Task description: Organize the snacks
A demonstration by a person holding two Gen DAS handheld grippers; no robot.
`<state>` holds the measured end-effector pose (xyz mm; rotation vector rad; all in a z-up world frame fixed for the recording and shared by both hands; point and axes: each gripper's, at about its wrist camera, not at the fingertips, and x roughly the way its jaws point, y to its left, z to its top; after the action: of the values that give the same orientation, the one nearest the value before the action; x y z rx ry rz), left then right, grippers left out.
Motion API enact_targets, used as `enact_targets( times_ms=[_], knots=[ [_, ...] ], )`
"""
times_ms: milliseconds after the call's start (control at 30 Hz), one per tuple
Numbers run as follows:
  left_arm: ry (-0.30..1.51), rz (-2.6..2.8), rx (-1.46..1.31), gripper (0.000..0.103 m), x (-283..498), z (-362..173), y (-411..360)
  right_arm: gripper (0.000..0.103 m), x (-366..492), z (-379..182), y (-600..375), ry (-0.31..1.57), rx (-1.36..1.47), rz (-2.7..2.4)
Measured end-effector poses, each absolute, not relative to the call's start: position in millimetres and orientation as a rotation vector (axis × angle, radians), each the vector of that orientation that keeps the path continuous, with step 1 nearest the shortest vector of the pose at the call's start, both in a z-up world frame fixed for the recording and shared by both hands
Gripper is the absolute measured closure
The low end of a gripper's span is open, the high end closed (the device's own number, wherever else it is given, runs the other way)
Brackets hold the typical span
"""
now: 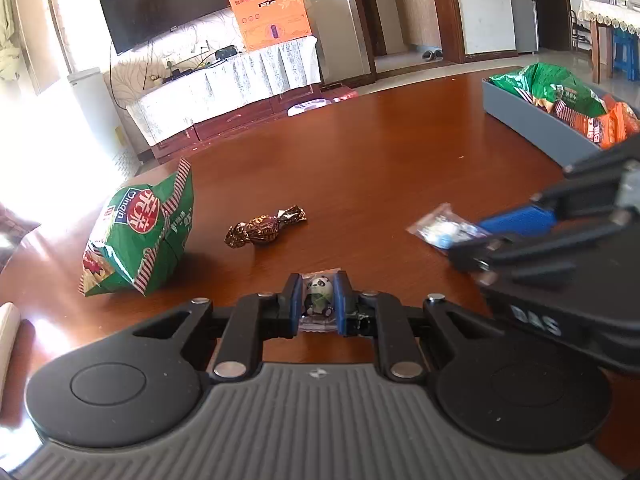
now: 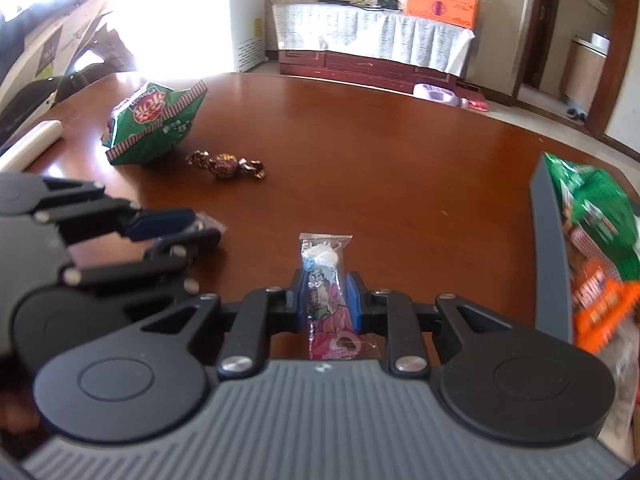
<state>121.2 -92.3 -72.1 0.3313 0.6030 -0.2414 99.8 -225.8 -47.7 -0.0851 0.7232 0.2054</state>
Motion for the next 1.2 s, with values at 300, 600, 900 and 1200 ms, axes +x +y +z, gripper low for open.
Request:
enact_targets(
  times_ms=[300,600,900,1200],
  knots=[
    [0.610,-0.233,0.306,0.084,123.3,-72.4,-90.8,0.079,99.6,-52.7,-234.4,0.721,-0.044,0.204],
    [0.627,-0.249,0.253,0.085,127.9,-71.1,-93.2,0.079,99.4,-45.3,-239.3,0.703,-0.019,0.223],
    [0.653,-0.254,0.187,0.085,134.5,-68.4,-85.3,0.080,95.3,-34.7,-242.7,0.673,-0.005,0.240],
    [0.660,-0.240,0.164,0.085,141.2,-67.3,-70.2,0.080,99.2,-32.1,-244.5,0.671,0.000,0.249]
  ],
)
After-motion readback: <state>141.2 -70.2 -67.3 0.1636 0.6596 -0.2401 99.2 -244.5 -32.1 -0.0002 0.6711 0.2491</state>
